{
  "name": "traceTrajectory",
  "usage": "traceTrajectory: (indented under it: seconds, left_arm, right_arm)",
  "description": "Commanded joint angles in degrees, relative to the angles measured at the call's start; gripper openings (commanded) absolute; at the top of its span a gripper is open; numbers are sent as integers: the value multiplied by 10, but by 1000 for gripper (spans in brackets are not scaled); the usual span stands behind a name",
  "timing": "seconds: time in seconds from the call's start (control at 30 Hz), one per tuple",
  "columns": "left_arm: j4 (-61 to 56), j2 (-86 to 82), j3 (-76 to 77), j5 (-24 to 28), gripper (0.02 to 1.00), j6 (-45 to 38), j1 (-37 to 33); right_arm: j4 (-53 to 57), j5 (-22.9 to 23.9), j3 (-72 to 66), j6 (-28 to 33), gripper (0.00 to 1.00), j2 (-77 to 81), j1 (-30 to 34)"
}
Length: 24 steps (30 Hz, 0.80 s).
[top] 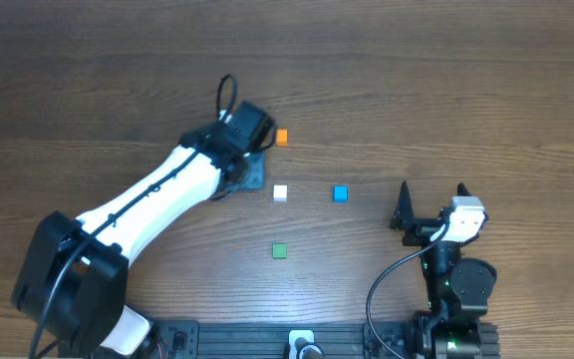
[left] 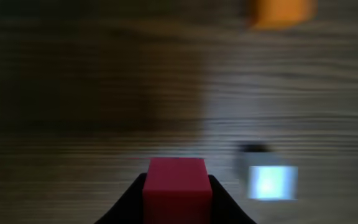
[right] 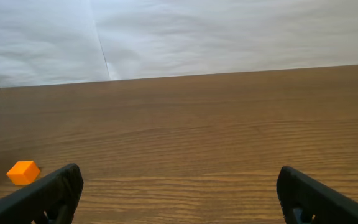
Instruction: Stack Cubes
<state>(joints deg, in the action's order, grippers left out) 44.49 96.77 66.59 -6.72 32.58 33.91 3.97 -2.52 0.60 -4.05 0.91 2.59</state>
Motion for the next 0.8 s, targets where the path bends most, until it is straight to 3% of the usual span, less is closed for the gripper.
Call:
traceTrajectory:
  seconds: [0.03, 0.37, 0.8]
  left_arm:
    - [25, 14, 47, -10, 180, 54, 31]
    - [14, 81, 69, 5, 178, 104, 89]
    - [-9, 102, 70, 13, 174, 116, 102]
  right_arm:
    - [1, -6, -3, 3, 991, -5, 3]
    - [1, -6, -3, 3, 993, -5, 3]
    - [1, -6, -3, 3, 991, -5, 3]
